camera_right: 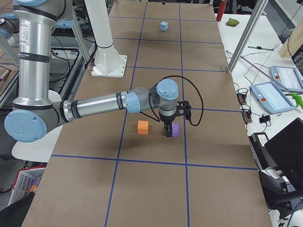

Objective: Place blue block between orange and purple blocks

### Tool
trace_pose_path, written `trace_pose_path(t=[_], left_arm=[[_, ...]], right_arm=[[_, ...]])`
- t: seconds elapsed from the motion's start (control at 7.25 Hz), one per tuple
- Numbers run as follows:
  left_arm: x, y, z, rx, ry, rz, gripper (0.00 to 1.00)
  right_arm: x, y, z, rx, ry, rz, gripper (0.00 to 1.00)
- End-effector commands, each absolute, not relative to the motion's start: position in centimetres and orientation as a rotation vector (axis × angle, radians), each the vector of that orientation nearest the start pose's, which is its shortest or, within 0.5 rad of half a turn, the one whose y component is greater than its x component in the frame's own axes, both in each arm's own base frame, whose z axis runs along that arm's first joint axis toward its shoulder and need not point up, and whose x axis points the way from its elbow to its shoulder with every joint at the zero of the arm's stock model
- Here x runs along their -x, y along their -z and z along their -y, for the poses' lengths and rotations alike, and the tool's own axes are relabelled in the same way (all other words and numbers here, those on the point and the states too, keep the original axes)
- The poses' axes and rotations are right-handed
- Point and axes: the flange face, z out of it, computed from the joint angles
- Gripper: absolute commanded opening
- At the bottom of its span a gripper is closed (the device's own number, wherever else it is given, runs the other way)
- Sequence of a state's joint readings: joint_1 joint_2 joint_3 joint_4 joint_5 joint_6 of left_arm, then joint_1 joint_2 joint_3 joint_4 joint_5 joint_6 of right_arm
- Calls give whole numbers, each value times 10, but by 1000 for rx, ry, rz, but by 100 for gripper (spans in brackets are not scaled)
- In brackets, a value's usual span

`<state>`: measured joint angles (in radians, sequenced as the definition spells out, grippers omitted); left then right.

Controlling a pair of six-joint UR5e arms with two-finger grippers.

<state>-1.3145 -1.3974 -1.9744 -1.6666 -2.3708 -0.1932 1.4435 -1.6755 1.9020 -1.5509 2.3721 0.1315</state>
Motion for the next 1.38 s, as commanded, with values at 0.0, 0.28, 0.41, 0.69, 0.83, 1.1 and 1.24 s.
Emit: trace_pose_path(t=[0.0,0.28,0.41,0.69,0.83,1.1,1.24], left_arm=[[-90,-524,427,-177,-310,-757,100],[-124,-527,425,-184,-389,-721,99],[-134,-532,426,-183,-408,-709,98],[-163,-557,431,-175,-456,-720,99],[-178,-569,431,-177,-477,-739,99],[-209,-577,430,-162,-496,-757,99],[-215,-574,432,-157,-476,-763,99]], right_arm=[[-2,-543,455,-121,96,820,100],[3,-544,455,-114,105,822,100],[7,-545,455,-108,112,821,100],[11,-545,455,-107,124,821,100],[13,-546,455,-103,127,821,100],[17,-545,455,-101,136,822,100],[19,-545,455,-100,140,822,100]])
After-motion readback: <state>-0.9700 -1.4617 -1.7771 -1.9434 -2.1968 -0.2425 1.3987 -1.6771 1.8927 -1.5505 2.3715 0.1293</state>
